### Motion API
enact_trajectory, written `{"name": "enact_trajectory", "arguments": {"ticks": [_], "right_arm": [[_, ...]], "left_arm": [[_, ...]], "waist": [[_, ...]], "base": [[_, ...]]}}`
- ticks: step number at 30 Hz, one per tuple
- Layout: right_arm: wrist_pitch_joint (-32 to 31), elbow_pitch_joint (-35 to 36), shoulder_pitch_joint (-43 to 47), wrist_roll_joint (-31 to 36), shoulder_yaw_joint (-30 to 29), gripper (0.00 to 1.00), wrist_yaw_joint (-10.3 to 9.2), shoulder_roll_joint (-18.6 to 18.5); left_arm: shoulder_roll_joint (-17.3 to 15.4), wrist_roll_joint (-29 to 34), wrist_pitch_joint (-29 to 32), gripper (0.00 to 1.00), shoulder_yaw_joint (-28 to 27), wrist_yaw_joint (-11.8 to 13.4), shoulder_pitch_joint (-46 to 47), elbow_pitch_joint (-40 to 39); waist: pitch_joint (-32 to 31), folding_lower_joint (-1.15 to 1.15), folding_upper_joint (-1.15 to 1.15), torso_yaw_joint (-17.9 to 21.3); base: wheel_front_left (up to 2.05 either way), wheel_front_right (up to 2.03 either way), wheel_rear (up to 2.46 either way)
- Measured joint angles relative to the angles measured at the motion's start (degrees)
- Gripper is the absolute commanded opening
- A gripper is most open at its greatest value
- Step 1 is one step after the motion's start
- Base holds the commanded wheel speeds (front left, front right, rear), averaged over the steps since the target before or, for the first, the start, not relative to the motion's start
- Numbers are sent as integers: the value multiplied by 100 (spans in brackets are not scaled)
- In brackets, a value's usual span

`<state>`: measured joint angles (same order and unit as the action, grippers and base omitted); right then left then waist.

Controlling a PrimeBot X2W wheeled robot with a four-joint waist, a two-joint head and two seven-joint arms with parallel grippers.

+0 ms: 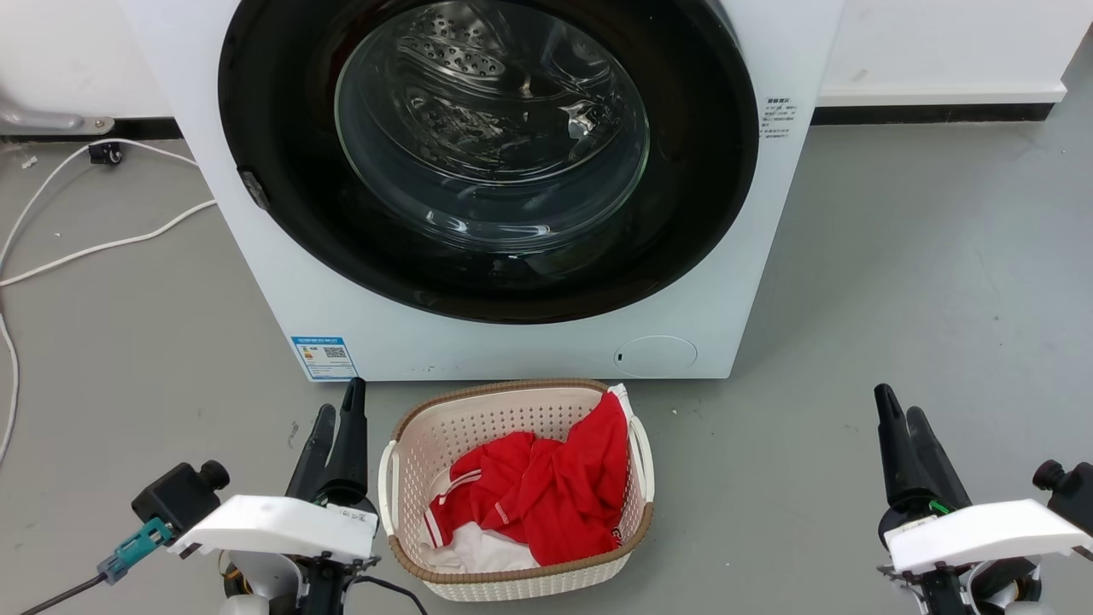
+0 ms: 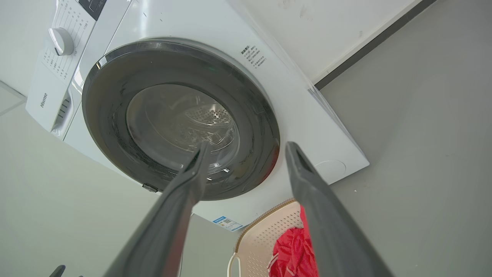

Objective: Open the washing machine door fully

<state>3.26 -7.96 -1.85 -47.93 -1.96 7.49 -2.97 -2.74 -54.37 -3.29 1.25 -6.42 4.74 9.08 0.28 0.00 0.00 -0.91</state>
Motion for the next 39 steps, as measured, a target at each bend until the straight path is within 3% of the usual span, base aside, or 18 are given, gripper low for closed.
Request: {"name": "enact_trajectory", "arguments": {"ticks": [20, 39], "right_arm": [[75, 344, 201, 1648, 48, 100, 0, 0], [185, 466, 328, 2746, 98, 100, 0, 0]], "left_arm": [[-2, 1784, -355, 100, 181, 88, 52, 45], [-7, 2987, -639, 100, 288, 116, 115, 143]], "waist": [[-39, 0, 0, -6], [-64, 0, 0, -6]], "base": [[0, 0, 0], [0, 0, 0]]}}
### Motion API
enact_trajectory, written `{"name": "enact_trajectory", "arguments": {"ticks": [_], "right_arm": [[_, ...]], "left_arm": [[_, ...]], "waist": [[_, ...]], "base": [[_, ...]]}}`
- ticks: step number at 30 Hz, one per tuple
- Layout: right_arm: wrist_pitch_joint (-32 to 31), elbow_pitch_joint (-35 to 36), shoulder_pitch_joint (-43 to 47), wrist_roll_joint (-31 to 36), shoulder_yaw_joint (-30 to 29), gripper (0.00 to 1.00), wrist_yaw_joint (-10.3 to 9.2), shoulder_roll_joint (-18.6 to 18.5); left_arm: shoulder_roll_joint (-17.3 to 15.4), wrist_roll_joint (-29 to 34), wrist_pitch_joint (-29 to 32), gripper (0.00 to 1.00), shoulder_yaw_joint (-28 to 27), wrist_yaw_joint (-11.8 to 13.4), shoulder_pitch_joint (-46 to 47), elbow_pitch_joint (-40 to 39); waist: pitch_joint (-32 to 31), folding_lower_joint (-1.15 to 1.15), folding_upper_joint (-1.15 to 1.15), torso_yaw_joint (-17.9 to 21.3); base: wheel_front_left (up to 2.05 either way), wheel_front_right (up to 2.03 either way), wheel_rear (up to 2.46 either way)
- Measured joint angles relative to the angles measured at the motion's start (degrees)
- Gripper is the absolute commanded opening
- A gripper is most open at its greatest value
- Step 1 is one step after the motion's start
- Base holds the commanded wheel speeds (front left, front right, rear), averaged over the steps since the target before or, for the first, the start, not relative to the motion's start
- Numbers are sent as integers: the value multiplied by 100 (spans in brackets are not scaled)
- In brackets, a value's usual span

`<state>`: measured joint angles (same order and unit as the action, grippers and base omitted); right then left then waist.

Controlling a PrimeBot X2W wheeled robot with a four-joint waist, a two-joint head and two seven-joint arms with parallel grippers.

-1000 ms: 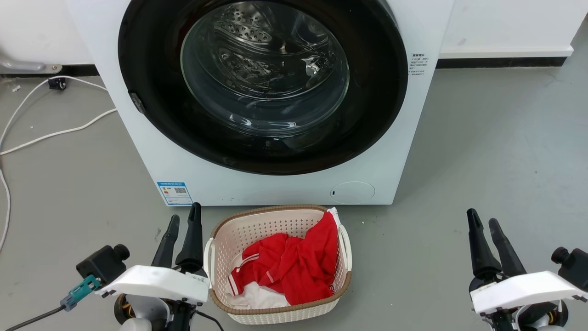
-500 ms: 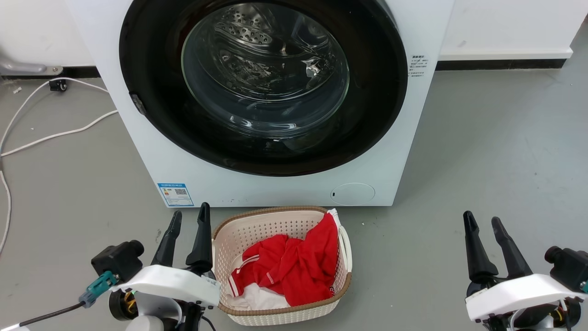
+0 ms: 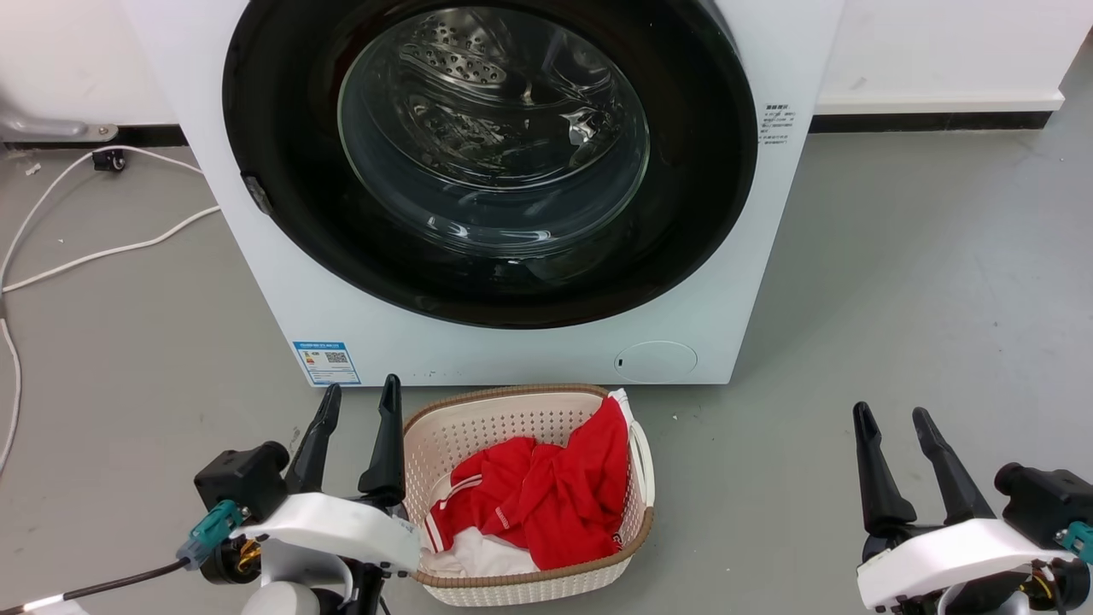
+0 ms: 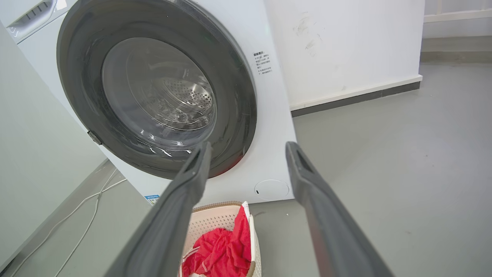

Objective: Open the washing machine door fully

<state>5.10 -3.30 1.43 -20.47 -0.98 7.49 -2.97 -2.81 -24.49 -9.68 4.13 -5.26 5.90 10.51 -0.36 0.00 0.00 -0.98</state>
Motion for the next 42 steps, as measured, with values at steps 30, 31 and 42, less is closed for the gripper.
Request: {"name": "enact_trajectory", "arguments": {"ticks": [30, 31, 42], "right_arm": [[196, 52, 93, 1427, 54, 100, 1, 0], [200, 55, 94, 1466, 55, 100, 1, 0], [301, 59, 116, 1798, 87, 100, 1, 0]], "left_arm": [[-3, 1456, -364, 100, 137, 123, 23, 116], [-3, 1489, -370, 100, 140, 123, 23, 116], [-3, 1844, -485, 100, 200, 156, 22, 155]], "waist": [[-29, 0, 0, -5], [-30, 0, 0, -6], [-45, 0, 0, -13]], "base": [[0, 0, 0], [0, 0, 0], [0, 0, 0]]}}
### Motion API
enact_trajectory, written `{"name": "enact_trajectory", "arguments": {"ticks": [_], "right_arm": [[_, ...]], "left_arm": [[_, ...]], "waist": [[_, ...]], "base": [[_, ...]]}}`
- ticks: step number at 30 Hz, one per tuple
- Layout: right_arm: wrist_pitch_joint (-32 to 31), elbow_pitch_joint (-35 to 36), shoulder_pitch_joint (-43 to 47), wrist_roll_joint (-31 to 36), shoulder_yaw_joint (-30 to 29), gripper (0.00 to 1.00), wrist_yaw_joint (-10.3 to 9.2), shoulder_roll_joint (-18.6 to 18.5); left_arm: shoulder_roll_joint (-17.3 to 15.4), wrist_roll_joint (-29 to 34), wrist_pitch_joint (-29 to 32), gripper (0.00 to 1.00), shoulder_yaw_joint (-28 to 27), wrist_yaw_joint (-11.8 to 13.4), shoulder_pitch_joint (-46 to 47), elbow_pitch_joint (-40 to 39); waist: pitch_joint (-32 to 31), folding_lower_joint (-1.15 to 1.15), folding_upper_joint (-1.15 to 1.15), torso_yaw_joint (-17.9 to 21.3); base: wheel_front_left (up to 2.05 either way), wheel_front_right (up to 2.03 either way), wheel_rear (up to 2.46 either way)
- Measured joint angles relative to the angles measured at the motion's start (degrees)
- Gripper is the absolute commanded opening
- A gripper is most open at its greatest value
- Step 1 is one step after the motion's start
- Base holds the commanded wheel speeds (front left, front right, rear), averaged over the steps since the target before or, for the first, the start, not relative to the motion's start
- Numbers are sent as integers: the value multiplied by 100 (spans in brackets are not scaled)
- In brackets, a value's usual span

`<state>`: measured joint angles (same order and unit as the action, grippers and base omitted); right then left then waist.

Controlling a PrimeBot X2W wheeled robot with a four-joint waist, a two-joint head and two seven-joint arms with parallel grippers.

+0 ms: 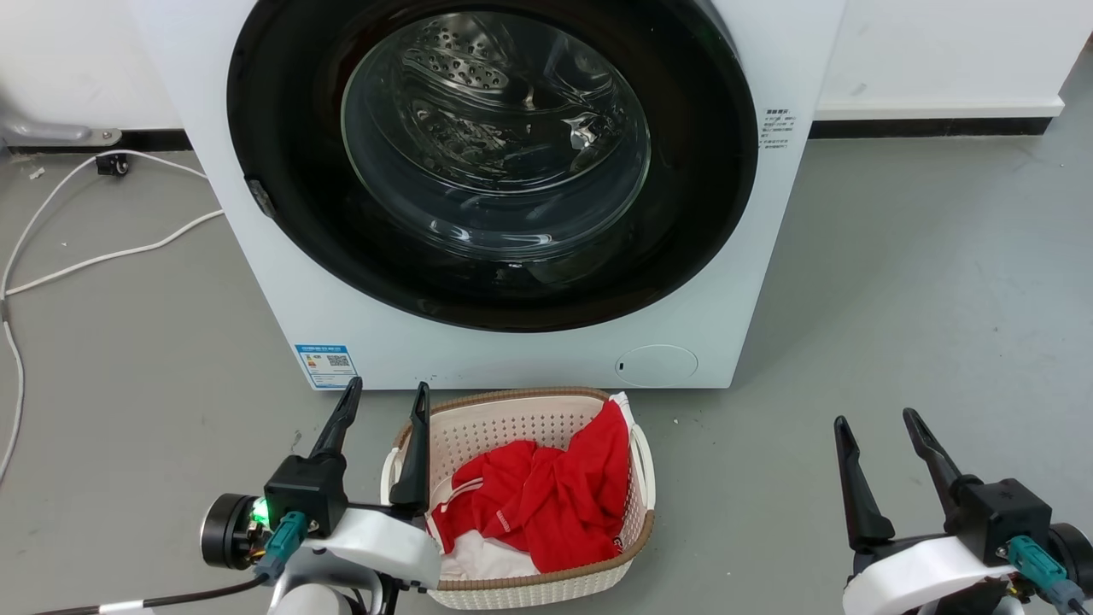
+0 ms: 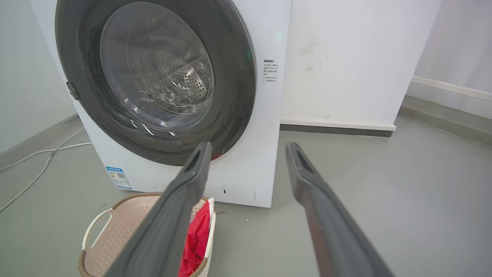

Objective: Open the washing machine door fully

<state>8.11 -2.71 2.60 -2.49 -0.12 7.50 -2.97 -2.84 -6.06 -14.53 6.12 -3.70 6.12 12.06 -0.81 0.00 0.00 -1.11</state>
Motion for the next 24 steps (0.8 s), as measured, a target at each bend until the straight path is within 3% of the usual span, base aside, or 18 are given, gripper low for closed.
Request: {"name": "enact_trajectory", "arguments": {"ticks": [21, 22, 23, 24], "right_arm": [[101, -131, 8, 96, 25, 100, 0, 0], [101, -138, 8, 78, 26, 82, 1, 0], [101, -146, 8, 45, 30, 41, 0, 0], [101, -152, 8, 3, 32, 10, 0, 0]], "left_arm": [[0, 75, -54, 100, 44, 25, -14, 101], [0, 75, -54, 100, 46, 25, -15, 103], [0, 76, -54, 100, 45, 26, -16, 103], [0, 76, -54, 100, 48, 29, -17, 103]], "waist": [[-6, 0, 0, 26], [-6, 0, 0, 25], [-6, 0, 0, 25], [-6, 0, 0, 25]], "base": [[0, 0, 0], [0, 0, 0], [0, 0, 0], [0, 0, 0]]}}
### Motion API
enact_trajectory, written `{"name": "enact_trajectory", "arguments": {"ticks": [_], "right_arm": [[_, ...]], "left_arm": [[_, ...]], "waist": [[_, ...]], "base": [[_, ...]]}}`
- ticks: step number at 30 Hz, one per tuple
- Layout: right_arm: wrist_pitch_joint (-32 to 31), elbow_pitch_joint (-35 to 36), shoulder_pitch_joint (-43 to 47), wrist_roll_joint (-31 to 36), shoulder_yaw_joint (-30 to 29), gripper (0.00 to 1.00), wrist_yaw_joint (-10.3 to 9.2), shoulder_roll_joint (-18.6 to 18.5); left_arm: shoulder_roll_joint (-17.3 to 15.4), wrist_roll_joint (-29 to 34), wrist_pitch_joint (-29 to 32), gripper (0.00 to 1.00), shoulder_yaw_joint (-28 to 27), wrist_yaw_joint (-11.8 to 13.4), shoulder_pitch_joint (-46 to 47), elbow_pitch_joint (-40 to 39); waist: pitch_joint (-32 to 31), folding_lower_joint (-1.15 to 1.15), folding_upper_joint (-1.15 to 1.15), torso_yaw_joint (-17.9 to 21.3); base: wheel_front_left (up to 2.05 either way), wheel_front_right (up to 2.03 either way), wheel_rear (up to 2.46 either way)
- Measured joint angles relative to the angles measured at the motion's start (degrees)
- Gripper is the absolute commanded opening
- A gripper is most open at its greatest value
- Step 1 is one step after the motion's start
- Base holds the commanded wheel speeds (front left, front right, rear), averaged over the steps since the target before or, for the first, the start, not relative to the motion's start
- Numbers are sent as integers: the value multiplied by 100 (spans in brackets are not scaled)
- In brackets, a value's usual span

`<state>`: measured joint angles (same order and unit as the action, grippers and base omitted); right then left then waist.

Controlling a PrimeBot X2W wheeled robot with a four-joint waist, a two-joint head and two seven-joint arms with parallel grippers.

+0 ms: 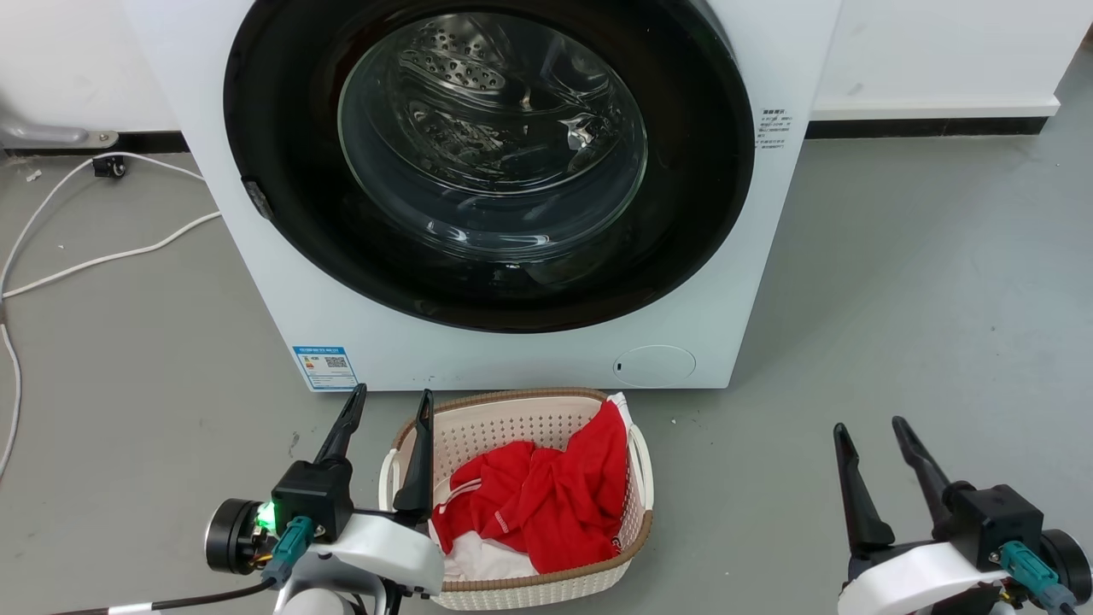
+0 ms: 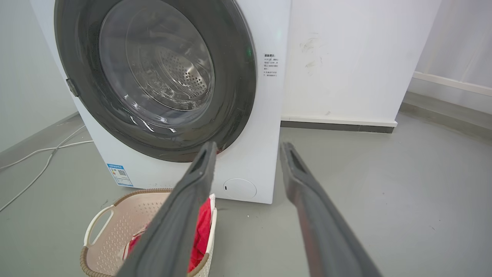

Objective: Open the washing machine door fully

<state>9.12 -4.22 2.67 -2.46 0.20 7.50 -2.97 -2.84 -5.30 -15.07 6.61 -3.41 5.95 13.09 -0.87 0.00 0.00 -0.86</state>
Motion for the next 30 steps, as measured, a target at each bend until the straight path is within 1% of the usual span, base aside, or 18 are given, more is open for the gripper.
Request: {"name": "enact_trajectory", "arguments": {"ticks": [1, 8, 12, 13, 15, 16, 18, 19, 23, 25, 26, 27, 30], "right_arm": [[0, -4, 0, -13, 8, 0, 0, 0], [-9, -48, 0, -180, 55, 0, 1, 1], [100, -87, -3, -719, 78, 0, 0, 1], [201, -83, -12, -1124, 99, 0, 0, 1], [350, -103, -35, -2259, 183, 0, 0, 2], [421, -101, -44, -2622, 229, 0, 0, 1], [505, -110, -86, -3755, 352, 0, 0, 1], [526, -108, -105, -4144, 402, 0, 0, 3], [576, -68, -209, -6285, 561, 0, -1, 5], [583, -19, -310, -7227, 594, 0, 0, 5], [591, -1, -385, -7624, 588, 0, -1, 5], [592, -1, -463, -7885, 577, 0, -1, 4], [595, -20, -715, -8453, 478, 0, -1, 5]], "left_arm": [[0, 0, 0, 100, 0, 8, -2, 0], [0, -1, 0, 100, 0, 14, -6, -1], [0, -3, 0, 100, -2, 24, -9, -2], [0, -10, 0, 100, -3, 29, -9, -2], [0, -18, 0, 100, -10, 37, -10, -3], [-1, -19, 0, 100, -16, 37, -10, -4], [0, -38, 0, 100, -21, 37, -10, -5], [0, -43, 0, 100, -24, 37, -10, -5], [-1, -51, 0, 100, -35, 37, -10, -8], [0, -53, 0, 100, -40, 37, -9, -11], [0, -59, 0, 100, -43, 38, -9, -14], [0, -59, 0, 100, -48, 38, -8, -16], [-1, -97, 0, 100, -62, 41, -1, -58]], "waist": [[0, 0, 0, -1], [3, 0, 0, -4], [6, 0, 0, 1], [8, 0, 0, 4], [15, 0, 0, 11], [19, 0, 0, 18], [26, 0, 0, 30], [28, 0, 0, 36], [52, 0, 0, 61], [70, 0, 0, 72], [82, 0, 0, 78], [95, 0, 0, 84], [163, 0, 0, 97]], "base": [[0, 0, 0], [0, 0, 0], [0, 0, 0], [0, 0, 0], [0, 0, 0], [0, 0, 0], [0, 0, 0], [0, 0, 0], [0, 0, 0], [0, 0, 0], [0, 0, 0], [0, 0, 0], [0, 0, 0]]}}
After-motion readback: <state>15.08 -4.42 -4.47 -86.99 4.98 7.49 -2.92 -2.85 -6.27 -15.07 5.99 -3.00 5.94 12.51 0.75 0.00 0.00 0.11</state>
